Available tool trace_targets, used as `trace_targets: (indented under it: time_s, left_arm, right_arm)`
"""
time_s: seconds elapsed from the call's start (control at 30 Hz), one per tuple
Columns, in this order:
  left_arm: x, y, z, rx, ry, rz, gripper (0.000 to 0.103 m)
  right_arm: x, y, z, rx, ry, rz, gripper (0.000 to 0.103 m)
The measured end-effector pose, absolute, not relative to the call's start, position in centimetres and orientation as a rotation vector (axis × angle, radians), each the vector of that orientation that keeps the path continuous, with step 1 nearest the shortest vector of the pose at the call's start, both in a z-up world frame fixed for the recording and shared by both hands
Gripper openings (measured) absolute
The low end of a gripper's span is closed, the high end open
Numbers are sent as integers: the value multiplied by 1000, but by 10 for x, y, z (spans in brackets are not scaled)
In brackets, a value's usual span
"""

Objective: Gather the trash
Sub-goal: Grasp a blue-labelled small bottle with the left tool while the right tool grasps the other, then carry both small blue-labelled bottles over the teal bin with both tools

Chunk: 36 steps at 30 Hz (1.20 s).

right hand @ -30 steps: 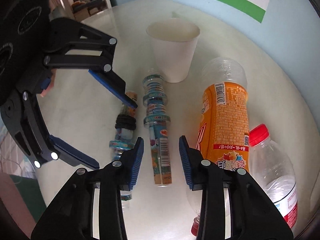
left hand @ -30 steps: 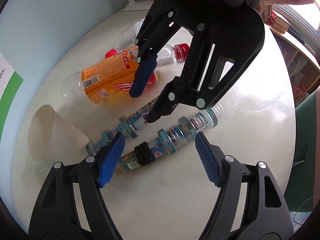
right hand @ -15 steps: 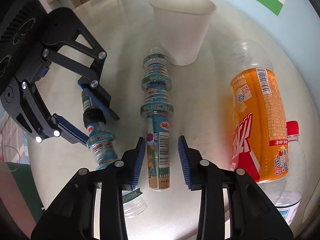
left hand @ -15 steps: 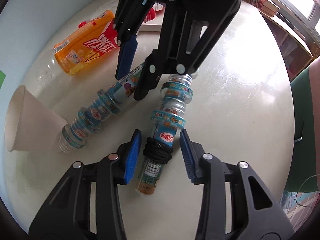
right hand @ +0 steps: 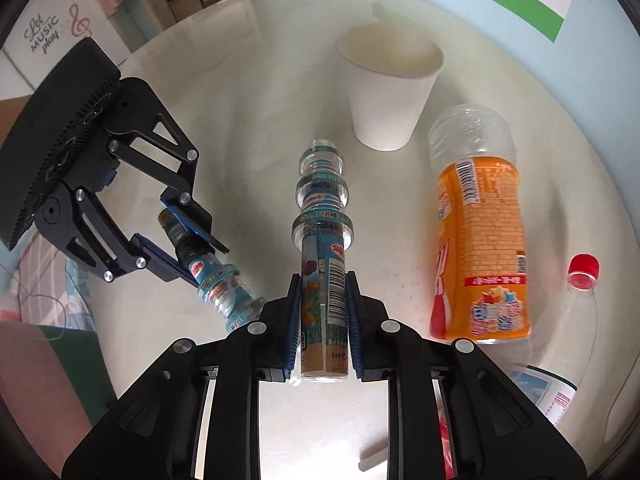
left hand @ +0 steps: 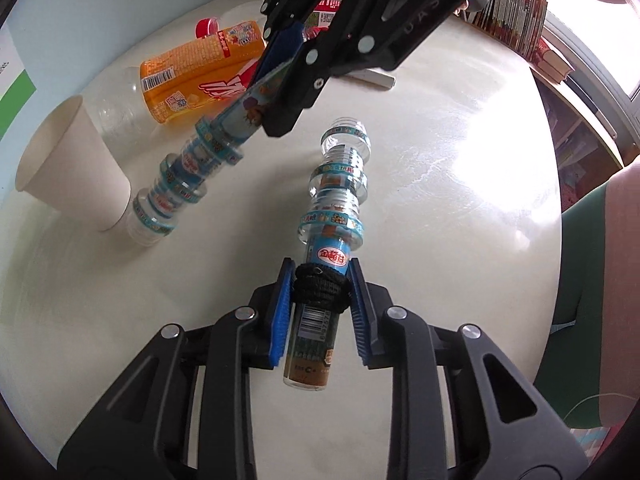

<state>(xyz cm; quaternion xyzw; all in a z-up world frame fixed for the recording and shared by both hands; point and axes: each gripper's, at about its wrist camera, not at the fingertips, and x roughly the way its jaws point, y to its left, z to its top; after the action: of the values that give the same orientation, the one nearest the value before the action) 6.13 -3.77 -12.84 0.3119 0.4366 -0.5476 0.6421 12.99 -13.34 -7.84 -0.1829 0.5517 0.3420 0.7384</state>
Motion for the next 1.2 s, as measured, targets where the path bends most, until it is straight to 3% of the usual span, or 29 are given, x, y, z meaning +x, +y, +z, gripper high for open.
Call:
trace_targets:
  time_s: [0.3,0.63,0.7,0.73,0.9,0.97,1.0,1.03,1.07,1.2]
  left_arm:
    - [27,22,-115,519,1014,-1106,24]
    - [-11,113,-99,368,993,-880,24]
    - [-3,150,-90,317,994,-830,24]
    - [-5,160,-89,301,992,-803,24]
    - [-4,199,-86,221,1003,-709,24]
    - [-2,203,-88,202,1012,-683,24]
    - [-3,202,-88,205,1004,-676,24]
    - [-3,203,-88,202,1001,-679,24]
    - [-4,201,-87,200,1000,-686,24]
    - [-1,201,-90,206,1009,-663,24]
  right_arm:
    - [119,-142,-53,-372,1203,793,21]
    - [118,-78,-13,-394,1125,861,19]
    - [120,-57,-9,-429,1114,874,13]
    - [123,-49,-10,-434,1114,878,1]
    - [122,-8,-32,-533,1143,859,2]
    - [124,2,-47,-515,1194,838,13]
    - [123,5,-49,-507,1200,830,27]
    - [122,8,-53,-506,1202,827,70]
    - [118,10,-55,-524,1180,821,88]
    - [111,18,-82,-647,1161,836,76]
